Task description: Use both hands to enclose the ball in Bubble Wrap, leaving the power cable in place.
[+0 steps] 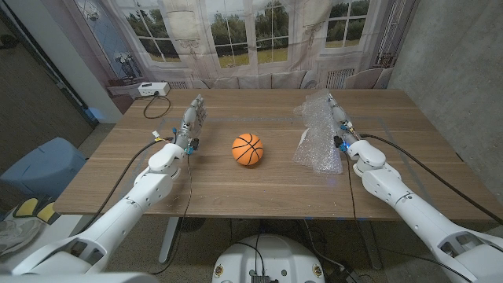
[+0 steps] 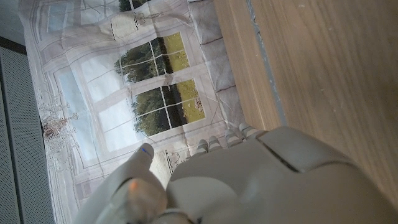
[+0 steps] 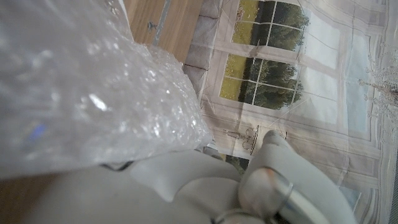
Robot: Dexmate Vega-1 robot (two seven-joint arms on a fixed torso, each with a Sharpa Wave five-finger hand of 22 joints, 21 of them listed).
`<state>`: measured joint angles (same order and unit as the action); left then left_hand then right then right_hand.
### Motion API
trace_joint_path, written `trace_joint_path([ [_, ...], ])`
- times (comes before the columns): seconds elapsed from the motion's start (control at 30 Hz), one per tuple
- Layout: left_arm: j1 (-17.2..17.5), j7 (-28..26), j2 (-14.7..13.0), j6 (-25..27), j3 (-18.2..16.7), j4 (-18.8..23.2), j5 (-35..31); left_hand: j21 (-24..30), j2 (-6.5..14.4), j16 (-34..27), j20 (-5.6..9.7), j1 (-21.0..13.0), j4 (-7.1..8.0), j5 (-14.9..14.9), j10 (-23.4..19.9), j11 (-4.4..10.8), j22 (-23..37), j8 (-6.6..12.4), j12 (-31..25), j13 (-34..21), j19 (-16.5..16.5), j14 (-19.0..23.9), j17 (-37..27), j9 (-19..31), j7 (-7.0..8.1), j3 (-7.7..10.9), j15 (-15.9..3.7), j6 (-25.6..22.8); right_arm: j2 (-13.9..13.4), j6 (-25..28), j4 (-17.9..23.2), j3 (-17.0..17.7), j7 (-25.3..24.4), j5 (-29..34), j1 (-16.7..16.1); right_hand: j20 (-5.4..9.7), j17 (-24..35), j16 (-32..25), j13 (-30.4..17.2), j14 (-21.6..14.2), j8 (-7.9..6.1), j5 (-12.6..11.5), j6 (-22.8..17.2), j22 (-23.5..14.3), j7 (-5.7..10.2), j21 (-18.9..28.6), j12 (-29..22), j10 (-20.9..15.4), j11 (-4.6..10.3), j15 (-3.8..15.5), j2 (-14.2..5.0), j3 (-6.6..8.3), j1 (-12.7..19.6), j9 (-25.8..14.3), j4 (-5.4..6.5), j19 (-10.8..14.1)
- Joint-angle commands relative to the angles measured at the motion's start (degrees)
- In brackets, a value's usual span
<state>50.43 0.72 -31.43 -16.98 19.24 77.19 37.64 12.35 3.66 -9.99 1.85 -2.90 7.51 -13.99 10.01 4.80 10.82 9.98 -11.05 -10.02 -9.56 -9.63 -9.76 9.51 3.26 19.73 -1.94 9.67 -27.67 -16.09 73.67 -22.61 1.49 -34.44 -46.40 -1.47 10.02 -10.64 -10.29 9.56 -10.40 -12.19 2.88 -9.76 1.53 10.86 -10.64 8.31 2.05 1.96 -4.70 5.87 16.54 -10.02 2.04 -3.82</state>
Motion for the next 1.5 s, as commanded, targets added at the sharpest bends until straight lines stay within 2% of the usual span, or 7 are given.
trace_joint_path([
  [0.03,2.9,-2.4,-2.3,-0.7,-2.2,3.9,-0.4,0.4,0.5,-0.3,0.44,0.0,-0.06,-0.3,16.5,0.16,0.3,0.34,-0.2,-0.2,-13.3,-21.1,-0.1,0.3,0.29,0.30,-1.15,15.2,1.1,0.9,-1.0,-3.2,-0.5,10.3,4.3,0.12,0.2,-0.3,-0.2,4.6,-0.28,-0.2,0.2,-0.2,0.03,0.5,-0.5,0.0,-0.49,1.61,0.19,0.38,0.4,-0.1,-0.19,-0.2],
  [0.17,3.2,-3.6,-2.1,-0.5,-2.3,4.5,-0.8,0.4,0.5,-0.3,0.43,0.0,-0.07,-0.3,16.5,0.14,0.3,0.36,-0.2,-0.2,-13.4,-21.1,-0.1,0.3,0.31,0.25,-1.16,15.2,1.2,0.0,-1.5,-3.8,1.5,12.5,6.1,-0.49,0.2,-0.5,-0.2,3.9,-0.52,-0.2,-0.7,-0.2,1.62,0.6,-0.5,-0.2,-0.16,-0.61,0.29,0.31,0.6,-0.1,-0.54,0.3],
  [0.3,3.8,-4.6,-2.2,0.1,-2.0,6.2,-1.5,0.4,0.5,-0.4,-0.45,-0.1,-0.16,-0.4,16.2,-0.49,0.2,0.77,-0.3,-0.2,-13.3,-20.8,-0.1,0.3,2.23,0.05,-1.10,13.8,-0.1,0.7,1.1,-3.7,-0.4,16.3,6.0,-10.63,0.5,-1.7,-0.3,-1.0,-0.34,0.0,-1.9,-0.3,10.56,0.7,-0.5,-0.4,-1.42,-8.16,0.96,-0.21,1.1,-0.2,-1.92,1.7],
  [0.63,6.0,-7.9,-2.0,1.0,-1.9,10.0,-3.1,0.5,0.3,-0.5,-1.82,-0.3,-0.34,-0.4,15.4,-1.36,0.2,0.97,-0.6,-0.2,-12.7,-20.1,-0.1,0.3,4.07,-0.23,-0.46,12.5,-4.3,4.9,10.7,-3.1,-13.5,33.6,2.3,-11.06,0.7,-0.1,-0.4,0.7,0.82,-0.3,8.8,-0.4,11.06,0.4,0.4,6.3,-0.37,-10.03,3.68,-1.06,4.1,-0.3,-5.36,3.3],
  [0.87,6.8,-8.8,-2.2,1.7,-1.9,11.9,-3.9,0.6,0.1,-0.5,-2.00,-0.3,-0.42,-0.5,15.2,-1.41,0.2,0.86,-0.6,-0.2,-12.5,-19.9,-0.1,0.3,4.39,-0.40,-0.41,12.4,-7.9,16.0,21.0,-4.6,-19.7,51.6,0.2,-10.94,1.0,0.3,-0.4,7.1,0.62,-0.5,16.0,-0.2,11.04,-1.2,-0.1,9.2,1.05,-9.23,4.39,-2.22,3.7,-0.5,-5.70,-4.2],
  [1.1,7.2,-9.0,-2.4,2.4,-1.9,12.8,-4.2,0.5,0.0,-0.5,-2.14,-0.4,-0.47,-0.5,15.1,-1.42,0.2,0.75,-0.6,-0.2,-12.5,-19.8,-0.1,0.3,4.46,-0.52,-0.41,12.6,-9.3,23.5,26.7,-7.0,-23.4,69.0,-1.0,-10.82,0.8,-0.4,-0.4,7.8,-0.59,-0.7,15.3,-0.3,11.02,-1.0,-1.0,6.4,3.22,-4.01,4.05,-2.96,2.9,-0.6,-5.38,-10.8],
  [1.5,5.9,-7.8,-1.8,2.2,-1.4,11.5,-4.4,0.5,-0.2,-0.6,-2.24,-0.4,-0.56,-0.5,15.1,-1.29,0.2,0.60,-0.6,-0.2,-12.3,-19.5,-0.1,0.3,4.23,-0.77,-0.35,12.6,-7.6,24.9,27.6,-5.6,-25.4,76.0,-2.3,-10.61,0.8,-0.1,-0.4,14.5,-1.34,-1.2,10.9,-0.1,10.95,-1.0,-0.9,5.5,5.26,-5.07,3.82,-4.39,1.7,-0.6,-5.04,-23.9],
])
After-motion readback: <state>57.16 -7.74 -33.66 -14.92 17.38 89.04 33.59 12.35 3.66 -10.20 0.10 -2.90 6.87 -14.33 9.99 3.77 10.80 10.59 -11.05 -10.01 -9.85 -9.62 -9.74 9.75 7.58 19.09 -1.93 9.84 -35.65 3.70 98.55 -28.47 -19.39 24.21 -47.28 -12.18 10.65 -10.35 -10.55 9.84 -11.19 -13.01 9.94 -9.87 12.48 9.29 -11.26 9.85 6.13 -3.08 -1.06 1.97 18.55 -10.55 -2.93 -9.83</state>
